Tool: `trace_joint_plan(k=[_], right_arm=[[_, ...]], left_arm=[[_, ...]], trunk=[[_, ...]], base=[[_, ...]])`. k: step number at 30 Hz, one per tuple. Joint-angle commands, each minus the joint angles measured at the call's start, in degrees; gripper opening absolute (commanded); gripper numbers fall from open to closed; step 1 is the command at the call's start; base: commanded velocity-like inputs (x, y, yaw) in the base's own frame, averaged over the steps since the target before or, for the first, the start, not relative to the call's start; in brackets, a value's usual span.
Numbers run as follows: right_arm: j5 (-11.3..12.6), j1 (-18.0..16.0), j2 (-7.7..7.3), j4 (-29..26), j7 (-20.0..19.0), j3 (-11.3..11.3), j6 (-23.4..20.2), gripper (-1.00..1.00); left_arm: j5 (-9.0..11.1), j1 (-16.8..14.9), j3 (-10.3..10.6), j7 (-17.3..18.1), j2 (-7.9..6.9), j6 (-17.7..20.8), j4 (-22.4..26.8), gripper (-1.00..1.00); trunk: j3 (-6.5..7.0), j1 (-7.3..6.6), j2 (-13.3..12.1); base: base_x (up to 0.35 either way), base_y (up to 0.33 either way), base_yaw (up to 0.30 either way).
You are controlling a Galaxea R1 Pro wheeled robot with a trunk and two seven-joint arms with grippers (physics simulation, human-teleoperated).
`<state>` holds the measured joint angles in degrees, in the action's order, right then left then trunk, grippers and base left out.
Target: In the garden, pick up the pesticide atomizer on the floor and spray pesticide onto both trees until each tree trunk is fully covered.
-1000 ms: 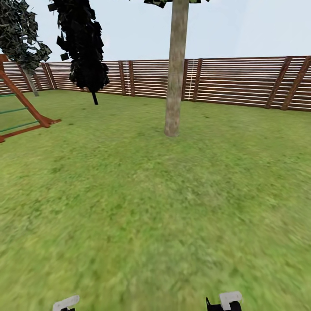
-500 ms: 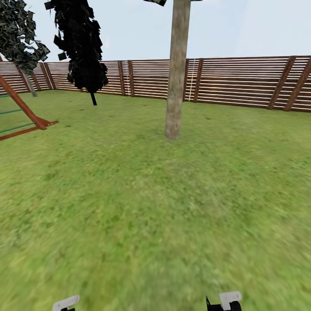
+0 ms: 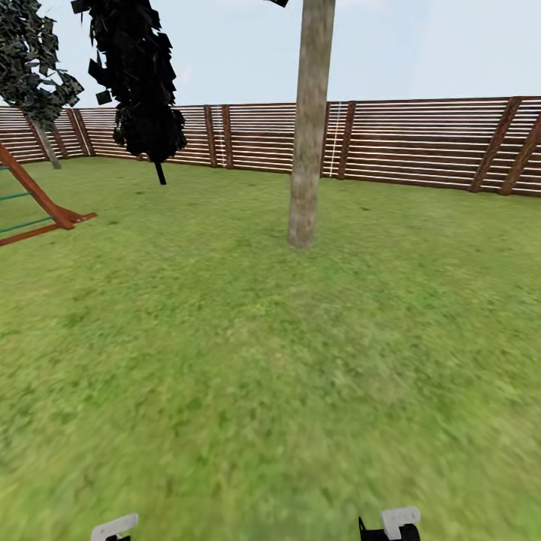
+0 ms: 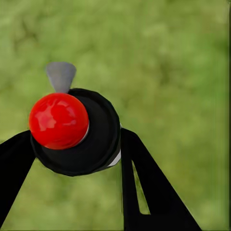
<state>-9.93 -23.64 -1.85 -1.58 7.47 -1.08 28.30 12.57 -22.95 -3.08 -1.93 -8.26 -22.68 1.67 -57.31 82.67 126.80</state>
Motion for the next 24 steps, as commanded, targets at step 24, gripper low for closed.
trace_joint_plan(k=[24], right_arm=[[0.03,0.0,-0.01,0.01,0.0,0.0,0.0,1.0]], left_arm=[[0.07,-0.01,0.0,-0.02,0.0,-0.06,0.0,-1.0]], trunk=[[0.0,0.0,0.0]], base=[[0.339,0.0,0.0]])
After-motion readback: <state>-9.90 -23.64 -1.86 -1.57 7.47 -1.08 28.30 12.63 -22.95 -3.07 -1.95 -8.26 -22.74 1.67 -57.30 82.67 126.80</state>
